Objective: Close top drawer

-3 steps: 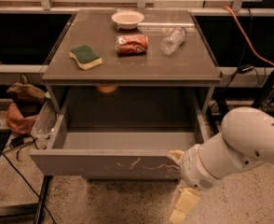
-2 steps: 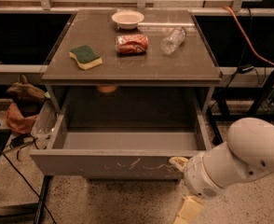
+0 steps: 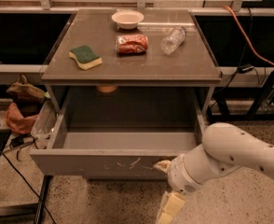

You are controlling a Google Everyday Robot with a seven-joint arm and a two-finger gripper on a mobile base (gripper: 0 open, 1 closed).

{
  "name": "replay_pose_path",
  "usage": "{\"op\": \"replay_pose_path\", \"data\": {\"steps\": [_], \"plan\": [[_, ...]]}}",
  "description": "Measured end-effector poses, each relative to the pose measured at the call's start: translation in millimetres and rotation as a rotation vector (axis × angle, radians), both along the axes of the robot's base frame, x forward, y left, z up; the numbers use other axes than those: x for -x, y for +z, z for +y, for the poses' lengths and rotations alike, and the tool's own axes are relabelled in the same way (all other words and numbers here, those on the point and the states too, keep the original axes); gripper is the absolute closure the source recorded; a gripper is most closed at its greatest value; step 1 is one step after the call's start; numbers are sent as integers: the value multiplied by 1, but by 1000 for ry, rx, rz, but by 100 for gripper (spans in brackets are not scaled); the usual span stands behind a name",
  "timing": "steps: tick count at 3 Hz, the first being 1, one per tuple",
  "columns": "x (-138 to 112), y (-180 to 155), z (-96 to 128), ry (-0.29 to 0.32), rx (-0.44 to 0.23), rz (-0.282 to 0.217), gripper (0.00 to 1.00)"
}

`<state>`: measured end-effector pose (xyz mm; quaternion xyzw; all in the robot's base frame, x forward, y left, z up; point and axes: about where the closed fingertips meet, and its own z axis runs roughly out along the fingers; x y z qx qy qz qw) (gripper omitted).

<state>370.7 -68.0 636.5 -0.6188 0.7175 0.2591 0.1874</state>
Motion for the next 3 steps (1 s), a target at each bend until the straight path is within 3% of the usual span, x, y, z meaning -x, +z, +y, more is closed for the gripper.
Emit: {"op": "replay_pose_path", "data": {"steps": [1, 2, 3], "plan": [[-22, -12, 16, 23, 1, -31, 0], [-49, -14, 34, 22, 26, -113, 0], [-49, -14, 34, 22, 26, -113, 0]]}}
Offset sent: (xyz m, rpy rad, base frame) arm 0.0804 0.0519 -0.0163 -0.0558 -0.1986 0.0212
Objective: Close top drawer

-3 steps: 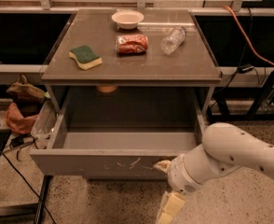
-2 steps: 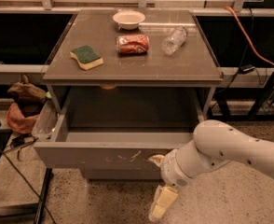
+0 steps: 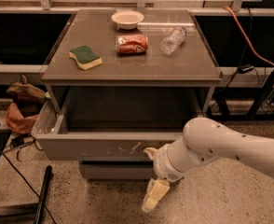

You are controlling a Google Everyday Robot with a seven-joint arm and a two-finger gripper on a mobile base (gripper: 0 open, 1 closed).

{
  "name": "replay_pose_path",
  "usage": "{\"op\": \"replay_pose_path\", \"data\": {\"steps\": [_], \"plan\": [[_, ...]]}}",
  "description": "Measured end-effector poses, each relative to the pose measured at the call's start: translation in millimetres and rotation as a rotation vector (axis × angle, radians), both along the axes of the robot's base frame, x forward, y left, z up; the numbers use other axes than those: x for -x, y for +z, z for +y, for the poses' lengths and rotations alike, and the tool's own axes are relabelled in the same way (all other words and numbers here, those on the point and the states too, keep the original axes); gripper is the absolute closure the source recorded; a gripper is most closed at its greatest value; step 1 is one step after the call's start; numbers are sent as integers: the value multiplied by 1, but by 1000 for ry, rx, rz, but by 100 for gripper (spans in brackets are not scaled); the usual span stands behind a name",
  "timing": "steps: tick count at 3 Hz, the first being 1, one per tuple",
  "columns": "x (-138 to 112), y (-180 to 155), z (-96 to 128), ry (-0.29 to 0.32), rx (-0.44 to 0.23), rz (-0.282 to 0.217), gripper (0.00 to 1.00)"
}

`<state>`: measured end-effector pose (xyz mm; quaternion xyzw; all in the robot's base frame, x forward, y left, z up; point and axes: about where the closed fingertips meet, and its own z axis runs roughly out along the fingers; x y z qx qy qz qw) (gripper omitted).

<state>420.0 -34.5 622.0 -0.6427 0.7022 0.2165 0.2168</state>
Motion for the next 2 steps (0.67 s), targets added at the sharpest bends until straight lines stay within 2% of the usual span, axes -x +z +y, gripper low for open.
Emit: {"op": "replay_pose_path", "data": {"steps": [2], "plan": [[-33, -2, -3, -29, -28, -85, 0]]}}
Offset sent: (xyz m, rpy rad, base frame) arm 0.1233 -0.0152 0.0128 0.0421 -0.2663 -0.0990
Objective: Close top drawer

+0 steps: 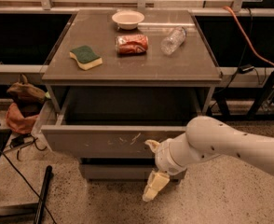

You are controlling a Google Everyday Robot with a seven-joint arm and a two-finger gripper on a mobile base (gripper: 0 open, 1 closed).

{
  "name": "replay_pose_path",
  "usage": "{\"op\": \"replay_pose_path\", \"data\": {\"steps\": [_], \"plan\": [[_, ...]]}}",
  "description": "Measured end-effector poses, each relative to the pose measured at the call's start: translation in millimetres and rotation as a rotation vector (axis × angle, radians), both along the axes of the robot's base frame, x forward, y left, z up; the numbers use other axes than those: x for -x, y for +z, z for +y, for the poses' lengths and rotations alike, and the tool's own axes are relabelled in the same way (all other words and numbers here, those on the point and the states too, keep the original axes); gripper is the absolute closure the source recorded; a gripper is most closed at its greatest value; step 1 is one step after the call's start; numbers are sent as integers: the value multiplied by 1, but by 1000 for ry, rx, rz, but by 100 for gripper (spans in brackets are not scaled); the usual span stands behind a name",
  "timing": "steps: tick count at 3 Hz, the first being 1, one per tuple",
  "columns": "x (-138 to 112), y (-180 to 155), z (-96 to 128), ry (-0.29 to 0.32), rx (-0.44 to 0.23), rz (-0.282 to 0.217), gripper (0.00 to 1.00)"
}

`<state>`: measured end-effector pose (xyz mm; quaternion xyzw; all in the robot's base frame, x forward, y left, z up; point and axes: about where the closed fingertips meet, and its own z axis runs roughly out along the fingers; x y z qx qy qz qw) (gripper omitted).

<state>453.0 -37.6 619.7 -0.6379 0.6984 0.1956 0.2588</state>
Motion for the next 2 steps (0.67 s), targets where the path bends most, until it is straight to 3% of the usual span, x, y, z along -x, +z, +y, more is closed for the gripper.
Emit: {"op": "replay_pose_path", "data": {"steps": [1, 2], "plan": [[-40, 4, -9, -25, -10, -55, 0], [-40, 4, -9, -24, -10, -55, 0]]}}
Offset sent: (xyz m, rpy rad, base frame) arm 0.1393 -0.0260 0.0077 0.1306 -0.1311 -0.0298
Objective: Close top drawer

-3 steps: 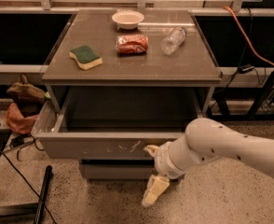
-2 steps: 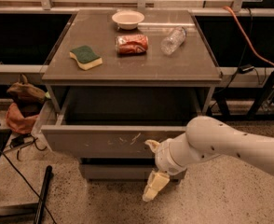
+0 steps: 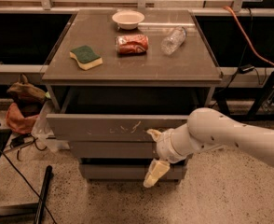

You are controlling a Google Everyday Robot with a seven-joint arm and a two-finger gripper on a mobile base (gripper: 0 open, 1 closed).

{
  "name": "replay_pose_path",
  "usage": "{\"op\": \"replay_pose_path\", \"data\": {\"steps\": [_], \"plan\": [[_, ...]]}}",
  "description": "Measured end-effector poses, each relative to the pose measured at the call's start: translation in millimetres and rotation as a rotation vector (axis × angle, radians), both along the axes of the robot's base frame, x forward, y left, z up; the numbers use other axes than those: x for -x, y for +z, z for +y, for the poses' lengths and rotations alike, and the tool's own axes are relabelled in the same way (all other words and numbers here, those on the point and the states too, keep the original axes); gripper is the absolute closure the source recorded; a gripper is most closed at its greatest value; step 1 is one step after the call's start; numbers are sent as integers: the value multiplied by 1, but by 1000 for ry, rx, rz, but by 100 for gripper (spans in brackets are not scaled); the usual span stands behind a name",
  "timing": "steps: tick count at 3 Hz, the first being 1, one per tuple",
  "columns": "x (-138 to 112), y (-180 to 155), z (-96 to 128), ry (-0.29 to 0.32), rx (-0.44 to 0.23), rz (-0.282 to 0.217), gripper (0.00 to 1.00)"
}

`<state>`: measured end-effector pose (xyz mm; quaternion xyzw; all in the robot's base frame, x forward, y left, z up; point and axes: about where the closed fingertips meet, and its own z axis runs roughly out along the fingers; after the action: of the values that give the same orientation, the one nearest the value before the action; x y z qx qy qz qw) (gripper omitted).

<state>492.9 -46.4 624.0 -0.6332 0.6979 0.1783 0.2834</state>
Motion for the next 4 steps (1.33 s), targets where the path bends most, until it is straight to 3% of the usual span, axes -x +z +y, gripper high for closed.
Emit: {"op": "replay_pose_path", "data": {"steps": [2, 3, 4], "plan": [[-41, 19, 7, 16, -37, -82, 0], [-96, 30, 8, 23, -62, -130, 0], [-96, 30, 8, 23, -62, -130, 0]]}}
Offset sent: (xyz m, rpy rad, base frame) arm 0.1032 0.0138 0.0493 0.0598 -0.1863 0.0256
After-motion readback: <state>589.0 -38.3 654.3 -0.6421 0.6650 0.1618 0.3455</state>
